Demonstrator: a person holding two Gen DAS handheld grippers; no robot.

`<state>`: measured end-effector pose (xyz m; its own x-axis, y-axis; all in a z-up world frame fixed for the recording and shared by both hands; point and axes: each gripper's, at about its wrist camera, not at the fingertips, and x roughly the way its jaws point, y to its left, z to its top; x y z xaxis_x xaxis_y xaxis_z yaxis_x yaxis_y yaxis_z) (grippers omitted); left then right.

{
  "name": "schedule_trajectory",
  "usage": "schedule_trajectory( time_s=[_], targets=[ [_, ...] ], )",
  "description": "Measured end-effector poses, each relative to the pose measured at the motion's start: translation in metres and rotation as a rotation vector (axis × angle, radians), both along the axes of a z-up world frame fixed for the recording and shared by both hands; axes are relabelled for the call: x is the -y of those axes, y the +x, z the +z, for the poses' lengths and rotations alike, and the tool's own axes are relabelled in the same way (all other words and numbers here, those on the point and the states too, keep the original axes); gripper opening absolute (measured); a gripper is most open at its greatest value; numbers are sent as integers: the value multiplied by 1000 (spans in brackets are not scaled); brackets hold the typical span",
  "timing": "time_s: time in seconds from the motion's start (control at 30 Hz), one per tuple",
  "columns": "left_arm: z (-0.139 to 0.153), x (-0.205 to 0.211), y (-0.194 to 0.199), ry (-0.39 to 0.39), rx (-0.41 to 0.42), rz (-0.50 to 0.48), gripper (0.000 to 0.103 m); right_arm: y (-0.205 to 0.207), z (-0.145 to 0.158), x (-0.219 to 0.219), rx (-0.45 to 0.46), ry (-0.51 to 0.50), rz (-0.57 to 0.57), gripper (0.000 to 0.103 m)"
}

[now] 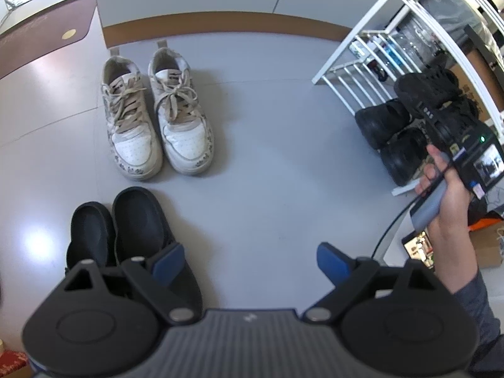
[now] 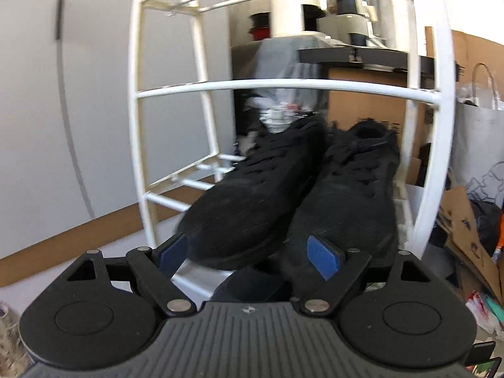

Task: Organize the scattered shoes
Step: 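Open the right gripper and pull it back from the rack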

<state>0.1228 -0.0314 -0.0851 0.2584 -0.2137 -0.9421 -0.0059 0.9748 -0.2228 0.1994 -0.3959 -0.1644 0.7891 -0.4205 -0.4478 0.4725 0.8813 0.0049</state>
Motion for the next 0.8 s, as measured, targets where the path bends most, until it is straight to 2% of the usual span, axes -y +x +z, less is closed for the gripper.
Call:
schedule_trajectory(
  time_s=[0.17, 0.53, 0.8],
  targets=[
    [-2, -2, 2, -2, -6, 1, 93, -6, 2, -20, -9, 13, 67, 87],
    [-4, -4, 1, 12, -4, 3, 93, -11, -17, -57, -147, 151, 265, 87],
    [-8, -11, 0, 27, -11, 19, 93, -9, -27, -92, -282, 298, 555, 87]
  ],
)
